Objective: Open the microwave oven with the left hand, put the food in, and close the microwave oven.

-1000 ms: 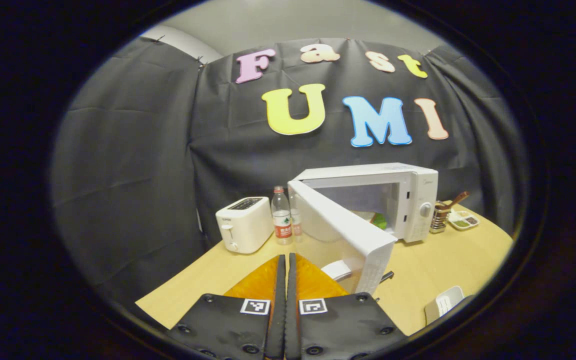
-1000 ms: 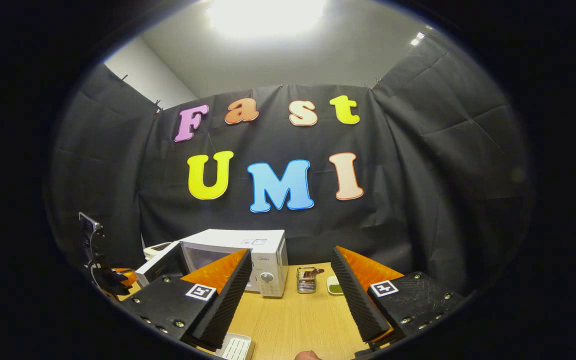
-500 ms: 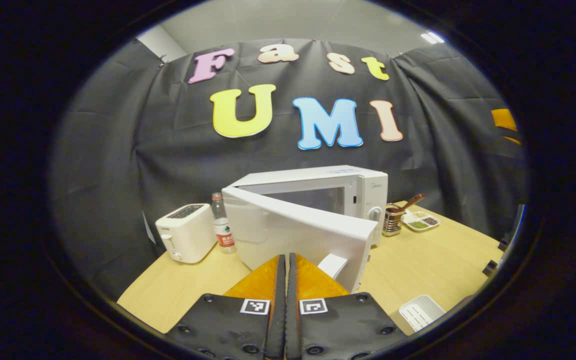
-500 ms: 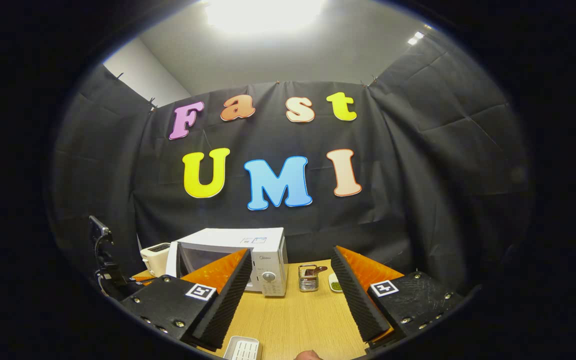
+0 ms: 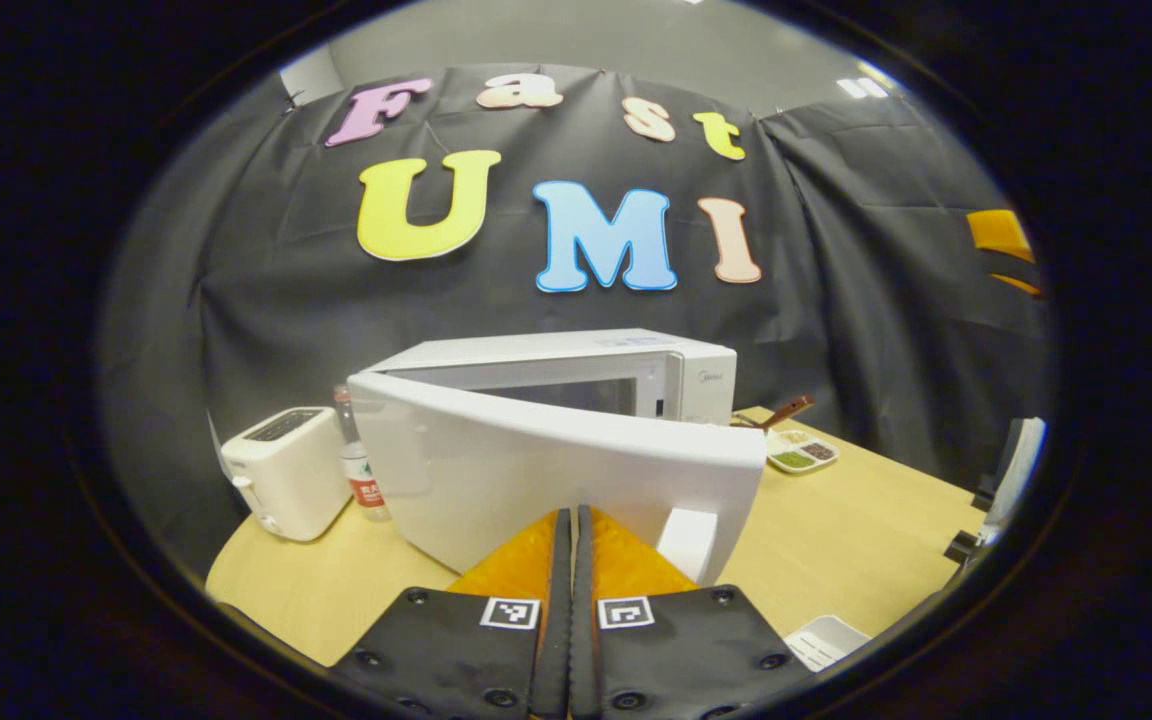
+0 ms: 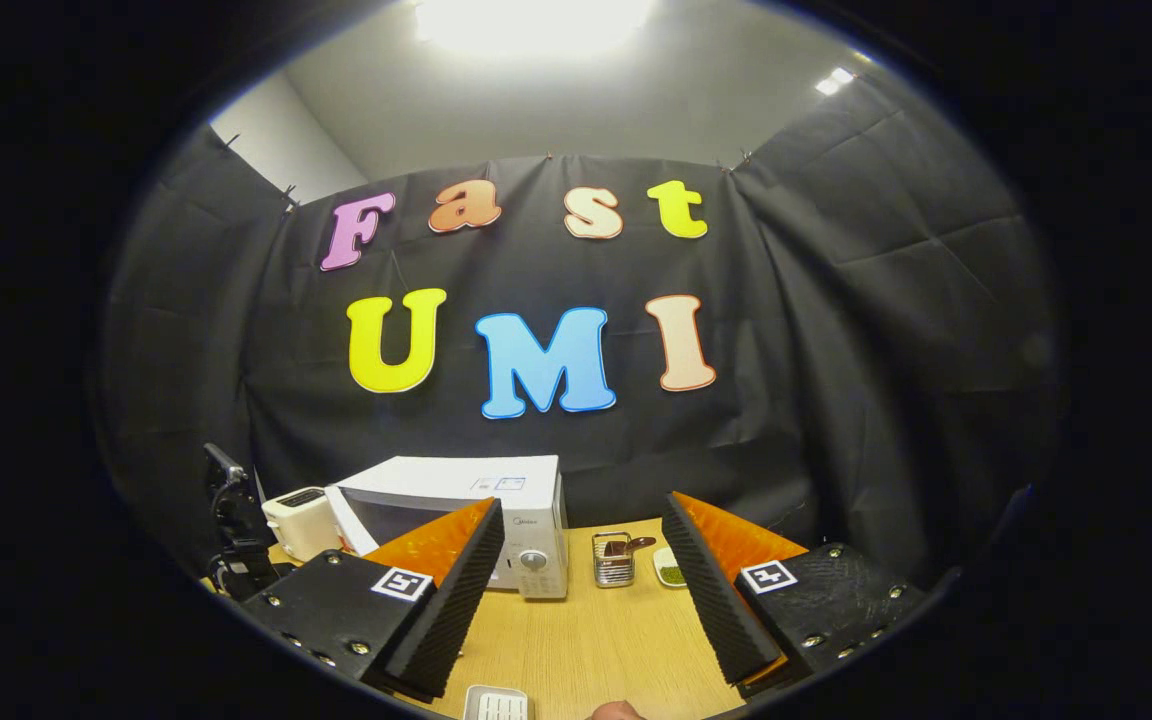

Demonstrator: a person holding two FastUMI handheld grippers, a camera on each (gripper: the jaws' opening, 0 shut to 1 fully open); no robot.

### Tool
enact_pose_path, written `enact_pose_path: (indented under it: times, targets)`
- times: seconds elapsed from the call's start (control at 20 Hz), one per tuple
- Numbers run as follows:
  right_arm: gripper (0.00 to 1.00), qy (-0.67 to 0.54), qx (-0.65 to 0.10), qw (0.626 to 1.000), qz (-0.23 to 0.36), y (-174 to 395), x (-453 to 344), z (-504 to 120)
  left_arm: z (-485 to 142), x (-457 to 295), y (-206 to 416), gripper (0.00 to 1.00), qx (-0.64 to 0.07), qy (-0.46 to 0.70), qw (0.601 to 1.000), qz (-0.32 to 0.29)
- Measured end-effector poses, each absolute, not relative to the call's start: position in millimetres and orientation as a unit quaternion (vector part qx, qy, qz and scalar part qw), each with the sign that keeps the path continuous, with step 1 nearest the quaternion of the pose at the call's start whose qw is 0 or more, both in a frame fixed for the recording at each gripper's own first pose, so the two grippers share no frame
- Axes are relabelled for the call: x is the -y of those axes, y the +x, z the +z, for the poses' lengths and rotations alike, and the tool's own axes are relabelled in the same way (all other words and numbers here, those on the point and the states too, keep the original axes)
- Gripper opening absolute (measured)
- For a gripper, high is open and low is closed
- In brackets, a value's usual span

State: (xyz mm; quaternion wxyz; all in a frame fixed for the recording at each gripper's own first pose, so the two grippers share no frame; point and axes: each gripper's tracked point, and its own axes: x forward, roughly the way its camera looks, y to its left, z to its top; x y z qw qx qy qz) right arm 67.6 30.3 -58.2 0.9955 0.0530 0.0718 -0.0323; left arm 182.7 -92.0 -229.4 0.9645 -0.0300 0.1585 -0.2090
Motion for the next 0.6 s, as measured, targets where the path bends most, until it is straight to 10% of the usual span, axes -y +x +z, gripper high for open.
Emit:
enact_pose_path:
  times: [0.6]
  targets:
    - [0.96,0.054,-0.092,0.991,-0.074,90.8,-39.1,-70.0,-238.8,129.2,257.3,0.07,-0.144,-0.038,0.955,-0.256]
